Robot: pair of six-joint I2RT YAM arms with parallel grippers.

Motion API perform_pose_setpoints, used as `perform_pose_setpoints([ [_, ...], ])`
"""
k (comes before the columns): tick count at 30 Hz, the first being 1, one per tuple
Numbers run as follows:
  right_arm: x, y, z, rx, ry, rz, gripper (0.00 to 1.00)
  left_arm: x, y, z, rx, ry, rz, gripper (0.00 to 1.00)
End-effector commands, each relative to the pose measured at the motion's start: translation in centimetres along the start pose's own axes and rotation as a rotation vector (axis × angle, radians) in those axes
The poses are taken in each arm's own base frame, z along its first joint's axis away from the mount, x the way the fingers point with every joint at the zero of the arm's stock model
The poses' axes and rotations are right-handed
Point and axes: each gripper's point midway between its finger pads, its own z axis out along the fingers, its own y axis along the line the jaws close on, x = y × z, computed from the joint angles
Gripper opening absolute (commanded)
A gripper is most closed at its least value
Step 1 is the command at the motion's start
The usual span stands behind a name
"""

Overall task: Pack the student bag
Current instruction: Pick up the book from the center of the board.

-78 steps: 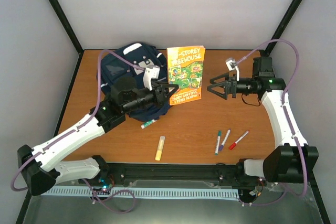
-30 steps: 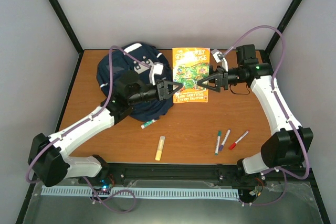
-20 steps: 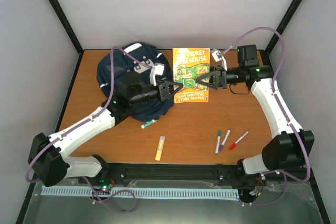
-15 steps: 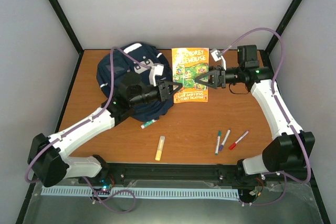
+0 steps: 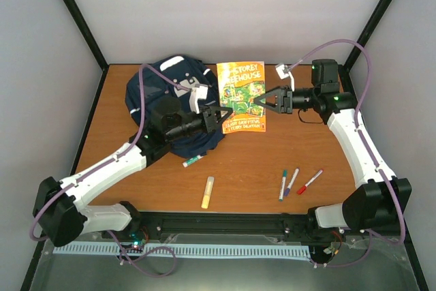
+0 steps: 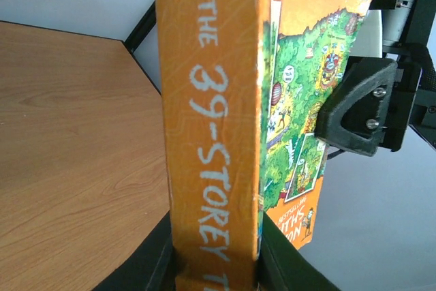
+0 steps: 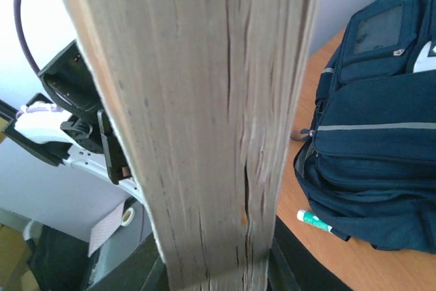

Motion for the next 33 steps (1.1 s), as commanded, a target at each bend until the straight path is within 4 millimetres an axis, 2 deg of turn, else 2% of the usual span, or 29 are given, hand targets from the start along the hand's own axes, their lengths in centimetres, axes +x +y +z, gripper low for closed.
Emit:
perform_pose_setpoints([
  [1,-0.5,3.4,-0.5,-0.086,-0.008,-0.063,0.19,-1.0,4.1,0.0,-0.162,-0.068,-0.007,0.11],
  [3,-0.5,2.9,-0.4,-0.064,-0.01,-0.067,0.04,-0.8,4.3,0.1,-0.168,-0.061,-0.004,0.26],
  [6,-0.6,1.8,-0.6,0.004,-0.016,-0.083,0.03,-0.5,5.2,-0.1,-0.226,-0.038,0.018,0.62],
  [7,-0.6,1.3,-0.8,0.03,-0.019,-0.089,0.03,-0.4,5.6,-0.2,-0.257,-0.022,0.033,0.68],
  [10,-0.6,-1.3,-2.0,0.142,-0.035,-0.077,0.03,-0.1,7.1,-0.8,-0.372,0.042,0.1,0.77],
  [13,-0.1,-4.3,-3.6,0.272,-0.037,-0.079,0.03,0.4,9.0,-1.7,-0.502,0.128,0.186,0.8],
  [16,1.6,-7.3,-4.9,0.341,-0.031,-0.062,0.03,0.7,10.4,-2.6,-0.607,0.218,0.279,0.83],
  [19,3.7,-9.9,-5.8,0.428,-0.024,-0.071,0.03,1.8,12.5,-3.5,-0.718,0.342,0.345,0.82],
  [27,7.1,-13.8,-6.9,0.563,0.011,-0.077,0.03,4.3,16.2,-3.6,-0.855,0.631,0.441,0.62],
  [30,8.4,-15.2,-7.2,0.6,0.034,-0.07,0.03,3.8,17.2,-3.9,-0.928,0.663,0.467,0.61],
  [33,8.9,-15.6,-7.2,0.595,0.041,-0.048,0.03,4.1,17.7,-3.4,-0.928,0.673,0.466,0.62],
])
